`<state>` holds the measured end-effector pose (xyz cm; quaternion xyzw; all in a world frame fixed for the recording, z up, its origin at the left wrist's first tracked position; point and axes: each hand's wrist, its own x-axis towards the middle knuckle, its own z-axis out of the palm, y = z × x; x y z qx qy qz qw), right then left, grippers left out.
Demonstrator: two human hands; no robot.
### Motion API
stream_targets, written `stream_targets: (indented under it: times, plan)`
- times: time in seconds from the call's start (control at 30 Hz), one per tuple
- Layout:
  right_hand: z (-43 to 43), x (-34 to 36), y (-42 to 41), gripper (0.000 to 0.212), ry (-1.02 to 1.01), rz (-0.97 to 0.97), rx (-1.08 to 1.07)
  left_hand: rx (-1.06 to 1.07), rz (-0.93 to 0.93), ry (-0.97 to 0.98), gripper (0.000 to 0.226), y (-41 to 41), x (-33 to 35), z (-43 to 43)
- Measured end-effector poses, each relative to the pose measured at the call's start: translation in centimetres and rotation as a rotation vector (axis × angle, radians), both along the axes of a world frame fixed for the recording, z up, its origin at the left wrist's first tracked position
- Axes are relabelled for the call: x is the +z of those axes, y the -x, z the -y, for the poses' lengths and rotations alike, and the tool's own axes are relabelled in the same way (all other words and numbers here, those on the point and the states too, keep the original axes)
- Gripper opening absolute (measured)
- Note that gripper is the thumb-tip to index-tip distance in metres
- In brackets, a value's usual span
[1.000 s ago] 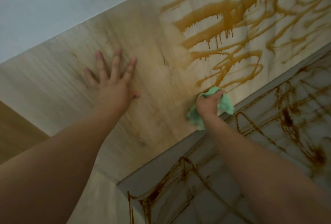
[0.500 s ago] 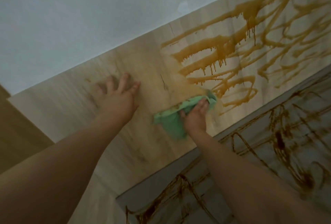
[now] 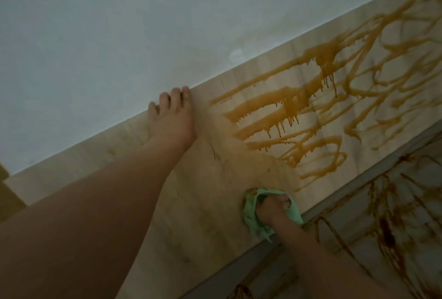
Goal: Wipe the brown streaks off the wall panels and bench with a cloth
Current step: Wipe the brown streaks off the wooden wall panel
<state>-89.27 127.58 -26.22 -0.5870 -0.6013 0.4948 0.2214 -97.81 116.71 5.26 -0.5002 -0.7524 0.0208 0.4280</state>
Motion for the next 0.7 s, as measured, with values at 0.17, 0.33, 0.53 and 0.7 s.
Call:
stream_targets:
  times: [0.17, 0.33, 0.53, 0.7]
  plan:
    - [1.4, 0.8, 0.1, 0.112, 0.024, -0.251, -0.128, -0.032, -0.01, -0.038, 0.085, 0.6, -0.1, -0.4]
    - [2.6, 6.7, -0.1, 0.118, -0.335, -0.186, -0.055, -0.023, 0.007, -0.07, 0.076, 0.5, -0.7, -0.9]
    - [2.1, 17.5, 0.1, 0.107, -0.952, -0.005, -0.012, -0.022, -0.022, -0.085, 0.081, 1.0, -0.7, -0.8]
    - [-1.1, 18.8, -1.9, 0.108, -1.285, 0.198, 0.105, -0.002, -0.042, -0.077, 0.077, 0.8, -0.7, -0.4]
